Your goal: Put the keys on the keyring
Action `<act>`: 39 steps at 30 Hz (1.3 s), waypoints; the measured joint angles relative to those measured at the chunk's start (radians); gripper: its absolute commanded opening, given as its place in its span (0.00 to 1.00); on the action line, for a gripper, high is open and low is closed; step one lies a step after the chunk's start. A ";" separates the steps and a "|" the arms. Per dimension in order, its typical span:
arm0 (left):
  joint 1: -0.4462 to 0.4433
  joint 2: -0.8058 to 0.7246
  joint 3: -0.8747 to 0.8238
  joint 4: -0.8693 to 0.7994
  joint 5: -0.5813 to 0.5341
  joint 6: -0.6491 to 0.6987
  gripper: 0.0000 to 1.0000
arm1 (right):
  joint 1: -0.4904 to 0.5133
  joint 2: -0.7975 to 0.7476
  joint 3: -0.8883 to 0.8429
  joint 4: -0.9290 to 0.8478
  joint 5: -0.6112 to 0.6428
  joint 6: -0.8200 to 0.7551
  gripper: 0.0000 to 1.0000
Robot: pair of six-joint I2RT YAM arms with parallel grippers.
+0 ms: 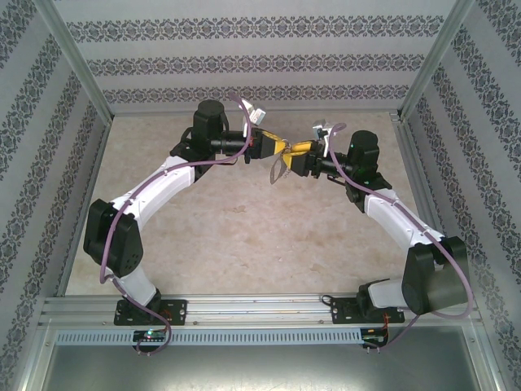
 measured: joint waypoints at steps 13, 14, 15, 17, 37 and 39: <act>0.000 0.000 0.002 0.002 -0.009 -0.005 0.00 | 0.000 0.000 0.000 -0.001 -0.017 0.002 0.28; 0.001 0.000 0.002 0.002 -0.012 -0.006 0.00 | 0.000 0.000 -0.001 -0.001 -0.018 0.002 0.26; 0.001 0.000 0.002 0.003 -0.013 -0.006 0.00 | 0.000 0.000 -0.001 -0.001 -0.018 0.000 0.25; 0.001 0.000 0.002 0.004 -0.015 -0.007 0.00 | 0.000 -0.001 -0.002 0.000 -0.018 0.001 0.21; 0.001 0.000 0.002 0.009 -0.050 -0.007 0.00 | 0.000 -0.045 -0.027 -0.031 -0.013 -0.020 0.00; 0.001 -0.002 0.001 0.009 -0.054 -0.007 0.00 | 0.000 -0.052 -0.027 -0.041 -0.011 -0.026 0.00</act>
